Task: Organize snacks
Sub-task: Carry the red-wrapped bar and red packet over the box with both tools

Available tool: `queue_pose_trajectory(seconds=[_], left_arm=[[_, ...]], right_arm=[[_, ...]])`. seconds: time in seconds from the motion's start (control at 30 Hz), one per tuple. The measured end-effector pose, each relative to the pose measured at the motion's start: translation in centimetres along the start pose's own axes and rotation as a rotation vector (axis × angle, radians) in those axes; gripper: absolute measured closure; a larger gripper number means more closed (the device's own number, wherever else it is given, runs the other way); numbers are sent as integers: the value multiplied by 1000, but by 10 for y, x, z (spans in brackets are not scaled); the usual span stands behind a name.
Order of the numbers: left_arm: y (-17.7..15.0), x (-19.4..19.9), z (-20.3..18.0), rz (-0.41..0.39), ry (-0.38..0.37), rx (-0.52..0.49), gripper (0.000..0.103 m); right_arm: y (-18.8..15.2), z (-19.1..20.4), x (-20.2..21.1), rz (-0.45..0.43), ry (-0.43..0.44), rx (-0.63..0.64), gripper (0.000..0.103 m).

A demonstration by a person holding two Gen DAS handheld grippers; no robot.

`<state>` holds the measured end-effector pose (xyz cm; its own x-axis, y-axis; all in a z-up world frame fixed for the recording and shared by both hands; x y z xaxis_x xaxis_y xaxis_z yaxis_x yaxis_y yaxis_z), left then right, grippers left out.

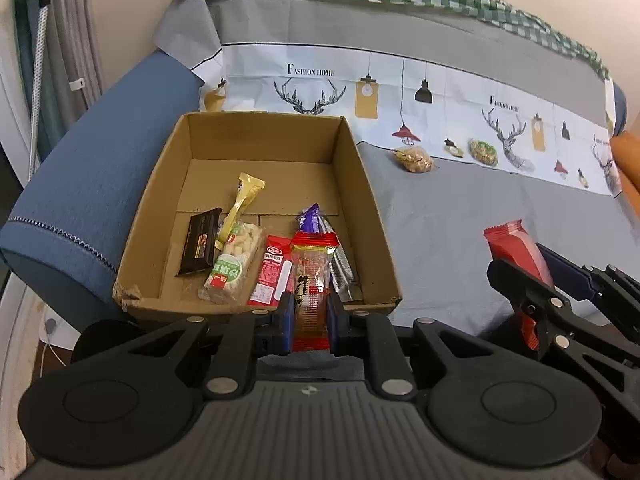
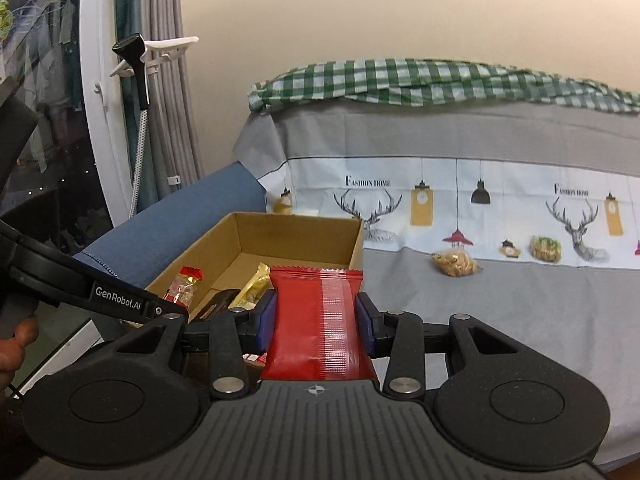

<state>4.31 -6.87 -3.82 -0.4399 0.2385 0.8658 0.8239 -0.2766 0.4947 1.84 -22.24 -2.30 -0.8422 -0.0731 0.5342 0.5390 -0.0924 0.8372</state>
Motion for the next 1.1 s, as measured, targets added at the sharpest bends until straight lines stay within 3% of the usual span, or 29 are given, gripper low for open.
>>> queue_pose_trajectory(seconds=[0.5, 1.1], left_arm=[[-7, 12, 14, -31, -28, 35, 85], [-7, 5, 16, -12, -37, 48, 85]], right_arm=[[5, 21, 9, -9, -14, 76, 60], [6, 28, 1, 21, -11, 98, 60]])
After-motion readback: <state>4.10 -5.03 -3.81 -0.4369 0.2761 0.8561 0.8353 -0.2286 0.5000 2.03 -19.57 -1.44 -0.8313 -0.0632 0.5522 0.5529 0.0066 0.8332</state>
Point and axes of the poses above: each gripper's, at about its wrist camera, not at the fingertips, and x roughly against the way its jaws point, z to its left, y to its top, the point moved 10 cm from there along -x, roughly the way its jaws point, and after that the axes turned 9 degrees about z, right-handed, at the moved point
